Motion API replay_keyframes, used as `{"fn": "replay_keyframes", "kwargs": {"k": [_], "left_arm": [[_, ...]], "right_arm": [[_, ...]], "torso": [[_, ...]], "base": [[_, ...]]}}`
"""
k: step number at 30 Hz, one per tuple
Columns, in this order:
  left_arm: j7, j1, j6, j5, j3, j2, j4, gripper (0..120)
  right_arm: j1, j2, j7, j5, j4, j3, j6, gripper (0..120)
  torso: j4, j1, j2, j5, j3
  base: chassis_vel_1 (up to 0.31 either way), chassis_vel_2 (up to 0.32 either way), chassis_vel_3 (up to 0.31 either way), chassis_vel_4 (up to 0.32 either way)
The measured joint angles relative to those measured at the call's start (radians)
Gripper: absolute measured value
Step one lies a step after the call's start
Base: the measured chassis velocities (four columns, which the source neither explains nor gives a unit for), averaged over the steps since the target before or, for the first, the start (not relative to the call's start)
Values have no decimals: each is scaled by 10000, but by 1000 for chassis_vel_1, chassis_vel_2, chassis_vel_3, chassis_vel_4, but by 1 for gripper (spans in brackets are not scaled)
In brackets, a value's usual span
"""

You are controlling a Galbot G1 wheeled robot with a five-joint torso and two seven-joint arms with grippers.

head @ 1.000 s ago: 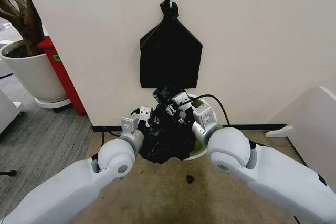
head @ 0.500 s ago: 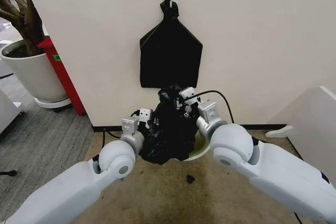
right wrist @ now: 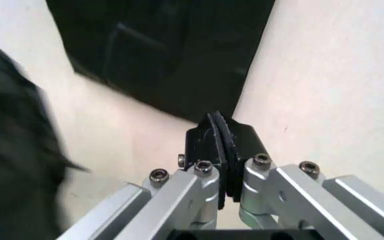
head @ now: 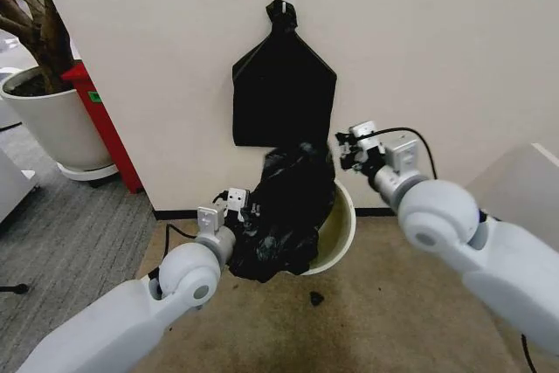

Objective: Place the garbage bag over the trash bin.

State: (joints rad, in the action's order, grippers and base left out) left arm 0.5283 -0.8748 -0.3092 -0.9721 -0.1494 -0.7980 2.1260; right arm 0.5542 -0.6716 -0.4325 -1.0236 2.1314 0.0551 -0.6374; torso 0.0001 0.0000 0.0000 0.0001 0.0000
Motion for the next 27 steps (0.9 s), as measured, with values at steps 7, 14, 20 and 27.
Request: {"fn": "replay_keyframes", "kwargs": {"k": [7,14,20,27], "left_arm": [[-44,-849,12,304,708,70,187,1],[74,-1126,25,380,1093,18,215,1],[148,-667,29,293,952,36,163,1],[284,-52,9,239,524,-112,-40,1]], "right_arm": [[239,509,-566,-555,1118,-487,178,1],[340,478,-3490,-4483,3386,-438,611,26],[194,-509,-4002,-5099,3645,1302,1354,56],[-118,-1410,-4833,-3992,2978,2301,1364,83]], "torso": [[-1,0,0,-1,0],[-2,0,0,-2,-1],[0,0,0,-3,0],[-1,0,0,-2,1]], "base": [[0,0,0,0],[0,0,0,0],[0,0,0,0],[0,0,0,0]]}}
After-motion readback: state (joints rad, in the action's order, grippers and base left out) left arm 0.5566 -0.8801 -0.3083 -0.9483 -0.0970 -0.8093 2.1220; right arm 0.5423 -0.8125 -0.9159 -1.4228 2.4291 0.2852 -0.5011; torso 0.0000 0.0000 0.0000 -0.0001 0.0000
